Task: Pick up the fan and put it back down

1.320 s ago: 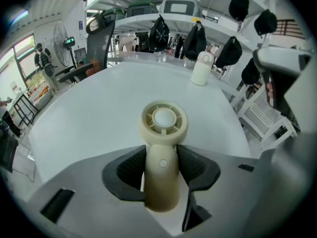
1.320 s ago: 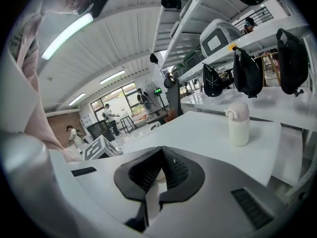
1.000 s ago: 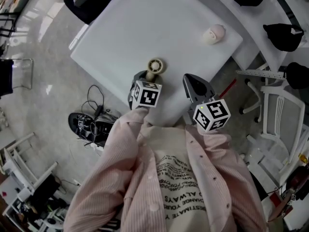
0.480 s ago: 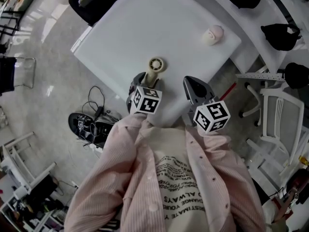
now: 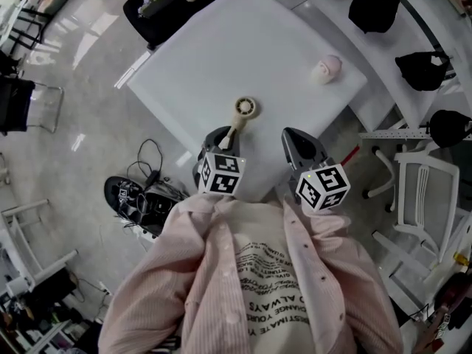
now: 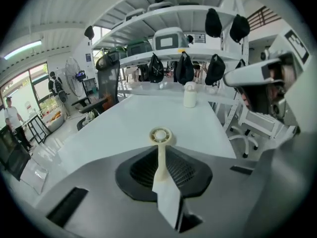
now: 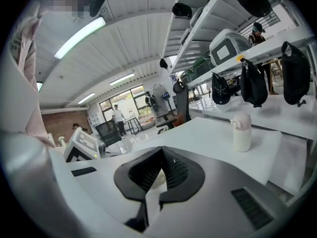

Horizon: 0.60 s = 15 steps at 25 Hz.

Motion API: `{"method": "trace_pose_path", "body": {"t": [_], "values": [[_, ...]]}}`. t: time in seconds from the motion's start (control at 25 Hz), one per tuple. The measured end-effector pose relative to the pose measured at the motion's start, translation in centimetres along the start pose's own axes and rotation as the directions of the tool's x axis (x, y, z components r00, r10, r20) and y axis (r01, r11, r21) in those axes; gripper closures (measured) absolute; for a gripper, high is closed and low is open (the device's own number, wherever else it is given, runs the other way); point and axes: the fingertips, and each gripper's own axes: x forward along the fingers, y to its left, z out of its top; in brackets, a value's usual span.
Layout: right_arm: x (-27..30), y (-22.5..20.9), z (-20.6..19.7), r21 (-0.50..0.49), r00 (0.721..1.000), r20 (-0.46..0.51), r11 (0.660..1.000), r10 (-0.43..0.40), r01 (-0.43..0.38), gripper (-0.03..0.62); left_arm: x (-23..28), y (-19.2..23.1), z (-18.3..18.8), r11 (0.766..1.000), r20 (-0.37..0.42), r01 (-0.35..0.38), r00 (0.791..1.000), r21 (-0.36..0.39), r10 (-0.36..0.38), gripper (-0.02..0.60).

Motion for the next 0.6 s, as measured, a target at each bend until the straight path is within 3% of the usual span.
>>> {"method": "trace_pose_path", "body": {"t": [0.32, 0.6], "values": [[-0.8, 1.0, 2.1, -0.039, 0.999, 0.049, 0.999, 0.011, -0.009, 0.594, -4.6, 1.3, 2.1, 0.999, 0.103, -0.024, 0.994, -0.038, 0.027, 0.577], [-1.6, 1.3, 4.3, -0.073, 0.995, 0.101, 0.997, 0.015, -0.007, 0.594, -8.1, 2.7, 4.9, 0.996, 0.243, 0.011, 0.97, -0.093, 0.013, 0.578]]}}
